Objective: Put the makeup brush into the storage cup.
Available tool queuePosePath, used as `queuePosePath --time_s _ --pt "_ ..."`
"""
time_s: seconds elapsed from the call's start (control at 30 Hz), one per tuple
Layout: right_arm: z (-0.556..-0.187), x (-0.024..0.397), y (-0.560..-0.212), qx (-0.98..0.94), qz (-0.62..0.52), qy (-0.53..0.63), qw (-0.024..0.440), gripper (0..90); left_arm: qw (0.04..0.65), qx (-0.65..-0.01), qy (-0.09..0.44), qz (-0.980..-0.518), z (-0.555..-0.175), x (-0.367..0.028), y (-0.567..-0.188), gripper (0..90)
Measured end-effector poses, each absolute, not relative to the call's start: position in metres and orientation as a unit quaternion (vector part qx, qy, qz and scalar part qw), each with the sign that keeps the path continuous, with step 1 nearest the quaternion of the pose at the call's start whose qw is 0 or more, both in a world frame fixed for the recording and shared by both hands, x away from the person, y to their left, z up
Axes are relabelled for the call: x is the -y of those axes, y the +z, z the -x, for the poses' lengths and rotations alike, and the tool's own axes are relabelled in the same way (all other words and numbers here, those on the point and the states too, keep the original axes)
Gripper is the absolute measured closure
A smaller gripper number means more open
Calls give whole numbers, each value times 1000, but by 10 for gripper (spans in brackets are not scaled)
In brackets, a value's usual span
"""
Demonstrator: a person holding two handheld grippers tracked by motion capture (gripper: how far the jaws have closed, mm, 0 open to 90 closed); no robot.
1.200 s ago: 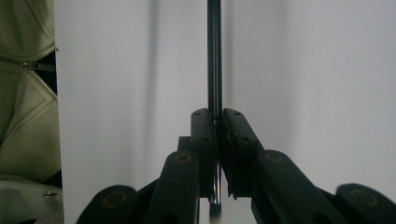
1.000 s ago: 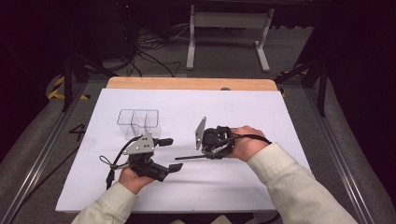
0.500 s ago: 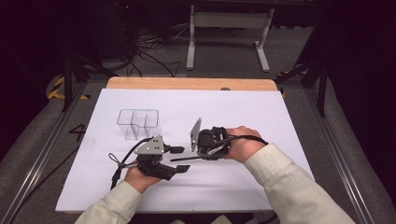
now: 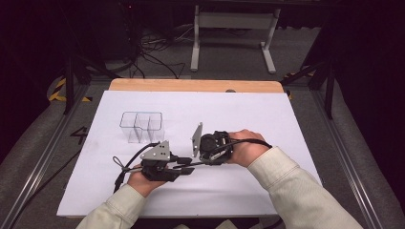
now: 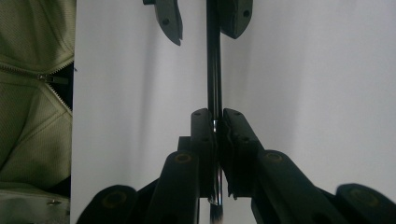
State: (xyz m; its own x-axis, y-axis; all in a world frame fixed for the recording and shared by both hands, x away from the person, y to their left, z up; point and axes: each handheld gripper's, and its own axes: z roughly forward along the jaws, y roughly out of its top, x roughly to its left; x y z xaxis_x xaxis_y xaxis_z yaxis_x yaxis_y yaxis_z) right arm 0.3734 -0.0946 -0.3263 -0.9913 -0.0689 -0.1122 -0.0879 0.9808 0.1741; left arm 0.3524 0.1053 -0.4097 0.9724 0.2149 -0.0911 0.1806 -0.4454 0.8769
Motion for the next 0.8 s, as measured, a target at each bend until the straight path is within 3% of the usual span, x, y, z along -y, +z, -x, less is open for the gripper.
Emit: queuePosePath --time_s 0.43,0.8 --pt "-370 87 -325 -993 56 88 45 836 492 -104 25 -864 -353 -99 -414 589" --pt "-369 79 -328 -993 69 86 39 836 478 -87 37 -874 -351 -95 -415 722"
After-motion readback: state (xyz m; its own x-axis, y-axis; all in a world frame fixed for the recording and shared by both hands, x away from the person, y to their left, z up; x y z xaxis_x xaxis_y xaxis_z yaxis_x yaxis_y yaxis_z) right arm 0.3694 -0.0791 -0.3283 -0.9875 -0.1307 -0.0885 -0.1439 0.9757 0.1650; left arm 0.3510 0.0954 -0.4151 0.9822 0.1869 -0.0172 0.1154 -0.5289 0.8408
